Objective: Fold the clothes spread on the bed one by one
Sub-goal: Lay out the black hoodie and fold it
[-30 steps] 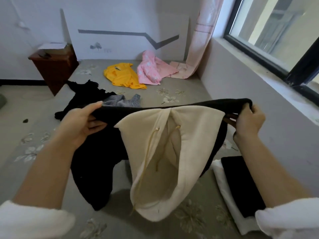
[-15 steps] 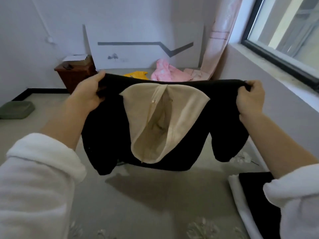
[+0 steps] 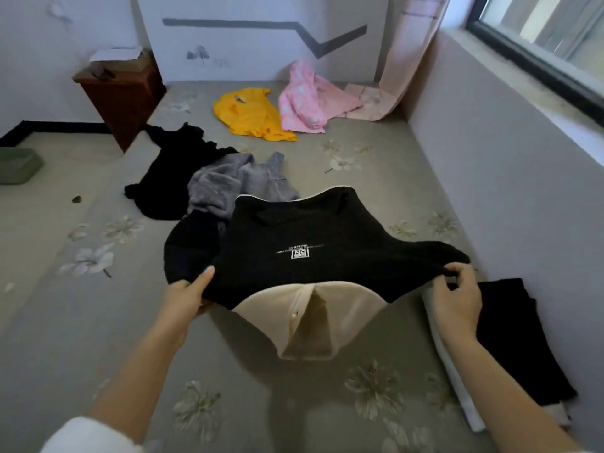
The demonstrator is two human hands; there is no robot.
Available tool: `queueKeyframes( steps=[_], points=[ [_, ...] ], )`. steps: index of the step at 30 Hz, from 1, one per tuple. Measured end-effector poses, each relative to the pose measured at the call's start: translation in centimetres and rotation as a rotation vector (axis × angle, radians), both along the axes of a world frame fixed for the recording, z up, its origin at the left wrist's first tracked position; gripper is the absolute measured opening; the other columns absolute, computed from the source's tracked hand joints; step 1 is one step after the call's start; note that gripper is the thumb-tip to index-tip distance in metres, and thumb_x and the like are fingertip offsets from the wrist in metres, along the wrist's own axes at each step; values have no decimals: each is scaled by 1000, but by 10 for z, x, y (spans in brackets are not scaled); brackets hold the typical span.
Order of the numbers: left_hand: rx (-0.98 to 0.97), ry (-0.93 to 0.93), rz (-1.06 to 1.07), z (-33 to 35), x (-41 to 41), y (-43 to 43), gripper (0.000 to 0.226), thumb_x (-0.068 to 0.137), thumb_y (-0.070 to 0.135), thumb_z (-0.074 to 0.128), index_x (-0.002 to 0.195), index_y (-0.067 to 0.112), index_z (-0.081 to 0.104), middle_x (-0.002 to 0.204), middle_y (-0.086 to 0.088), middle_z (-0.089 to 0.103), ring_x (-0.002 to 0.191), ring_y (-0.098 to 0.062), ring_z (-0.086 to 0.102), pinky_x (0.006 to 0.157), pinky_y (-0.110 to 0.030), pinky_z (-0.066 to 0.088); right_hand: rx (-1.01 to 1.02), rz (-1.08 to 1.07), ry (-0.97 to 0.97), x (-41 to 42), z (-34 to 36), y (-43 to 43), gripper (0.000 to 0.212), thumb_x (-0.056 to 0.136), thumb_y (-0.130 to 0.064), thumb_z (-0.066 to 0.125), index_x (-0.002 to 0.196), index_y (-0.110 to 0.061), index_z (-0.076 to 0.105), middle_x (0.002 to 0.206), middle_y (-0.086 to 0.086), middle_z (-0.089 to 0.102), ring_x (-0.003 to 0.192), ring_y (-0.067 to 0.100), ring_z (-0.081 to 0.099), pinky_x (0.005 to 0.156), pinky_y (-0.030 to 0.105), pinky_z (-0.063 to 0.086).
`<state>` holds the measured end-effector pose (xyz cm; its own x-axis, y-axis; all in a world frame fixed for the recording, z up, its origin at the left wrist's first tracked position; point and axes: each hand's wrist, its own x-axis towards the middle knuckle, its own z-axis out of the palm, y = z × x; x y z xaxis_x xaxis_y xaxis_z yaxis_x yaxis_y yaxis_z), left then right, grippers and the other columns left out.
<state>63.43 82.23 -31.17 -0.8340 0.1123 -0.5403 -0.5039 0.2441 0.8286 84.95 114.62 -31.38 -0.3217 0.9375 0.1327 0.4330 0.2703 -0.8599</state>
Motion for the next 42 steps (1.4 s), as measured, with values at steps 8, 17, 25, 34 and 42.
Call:
queueKeyframes(
  steps=[8, 17, 25, 34, 42],
  points=[
    [-113, -587, 27, -126, 88, -14, 50, 99, 35, 45, 137, 2, 42, 109, -15, 62, 89, -31, 60, 98, -40, 38, -438, 12, -497, 47, -118, -49, 20, 96, -15, 51, 114, -6, 51, 98, 14, 59, 70, 19, 52, 56, 29, 35],
    [-108, -463, -59, -186, 106, -38, 17, 82, -7, 46, 90, 6, 52, 82, -11, 57, 76, -19, 53, 71, -29, 45, -528, -258, -124, 56, -162, -85, 56, 93, -15, 59, 140, -12, 29, 134, 16, 44, 113, 32, 52, 84, 37, 42],
    [-536, -260, -684, -249, 149, -46, 20, 90, 3, 50, 110, 3, 54, 113, -19, 58, 105, -33, 54, 83, -35, 45, -764, 129, -791, 90, -237, -124, 21, 94, -5, 43, 111, 4, 53, 102, 19, 56, 83, 31, 49, 75, 36, 36],
    [-490, -88, -837, -239, 142, -40, 35, 96, 41, 50, 96, 11, 68, 85, -7, 69, 89, -25, 62, 76, -33, 48, -514, 482, -992, 85, -234, -126, 22, 92, -25, 52, 73, -27, 63, 85, 6, 62, 96, 32, 56, 73, 32, 40],
    [-148, -769, -774, -209, 118, -67, 60, 72, 47, 77, 119, 14, 59, 111, -7, 70, 102, -23, 67, 86, -36, 54, -1395, 254, -487, 108, -191, -123, 29, 95, -33, 55, 111, -11, 64, 108, 13, 71, 102, 30, 66, 86, 45, 54]
  ],
)
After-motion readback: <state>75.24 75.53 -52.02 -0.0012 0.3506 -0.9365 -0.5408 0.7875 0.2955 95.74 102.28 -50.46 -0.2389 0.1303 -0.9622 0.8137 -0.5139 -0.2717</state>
